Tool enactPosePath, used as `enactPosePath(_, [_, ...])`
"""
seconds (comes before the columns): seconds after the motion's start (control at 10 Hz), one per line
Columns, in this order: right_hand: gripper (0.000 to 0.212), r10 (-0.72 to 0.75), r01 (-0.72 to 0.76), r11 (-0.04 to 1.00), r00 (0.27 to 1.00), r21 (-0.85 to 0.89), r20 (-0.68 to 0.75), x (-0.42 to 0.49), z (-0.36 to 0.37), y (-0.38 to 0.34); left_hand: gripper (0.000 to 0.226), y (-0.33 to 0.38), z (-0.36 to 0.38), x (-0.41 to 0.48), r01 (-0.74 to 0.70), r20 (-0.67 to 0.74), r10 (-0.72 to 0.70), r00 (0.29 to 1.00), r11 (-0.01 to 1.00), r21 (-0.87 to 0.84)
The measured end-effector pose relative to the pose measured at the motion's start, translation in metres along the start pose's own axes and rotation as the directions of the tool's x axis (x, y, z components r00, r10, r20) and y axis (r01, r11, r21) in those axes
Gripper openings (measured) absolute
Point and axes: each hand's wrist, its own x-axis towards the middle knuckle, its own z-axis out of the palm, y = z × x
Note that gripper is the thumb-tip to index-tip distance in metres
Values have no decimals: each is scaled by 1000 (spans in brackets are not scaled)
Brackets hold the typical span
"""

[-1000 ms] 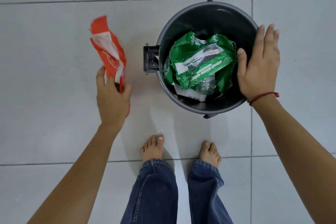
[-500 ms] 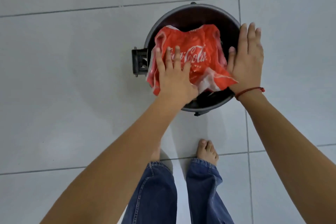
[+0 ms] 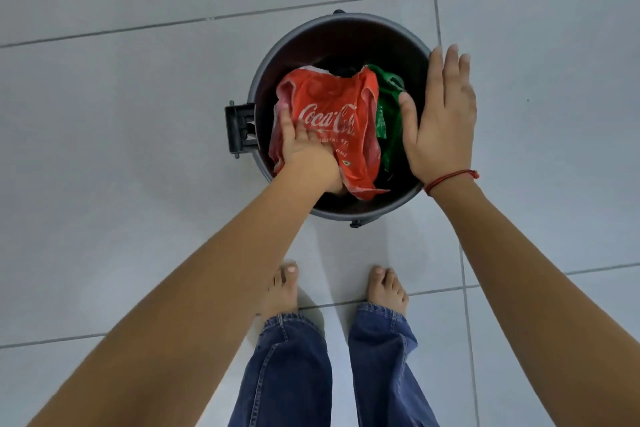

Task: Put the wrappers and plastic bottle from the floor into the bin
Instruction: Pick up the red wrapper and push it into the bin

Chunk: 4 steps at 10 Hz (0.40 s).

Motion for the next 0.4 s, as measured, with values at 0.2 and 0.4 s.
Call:
enactPosePath(0.2, [58, 27, -22, 995, 999, -94, 46, -1, -5, -7, 59, -7, -3, -49, -59, -303, -18, 953, 968, -244])
enactPosePath(0.4, [62, 28, -9, 990, 991, -141, 132, 3, -37, -27, 66, -18, -22, -60, -188, -398, 58, 915, 936, -297])
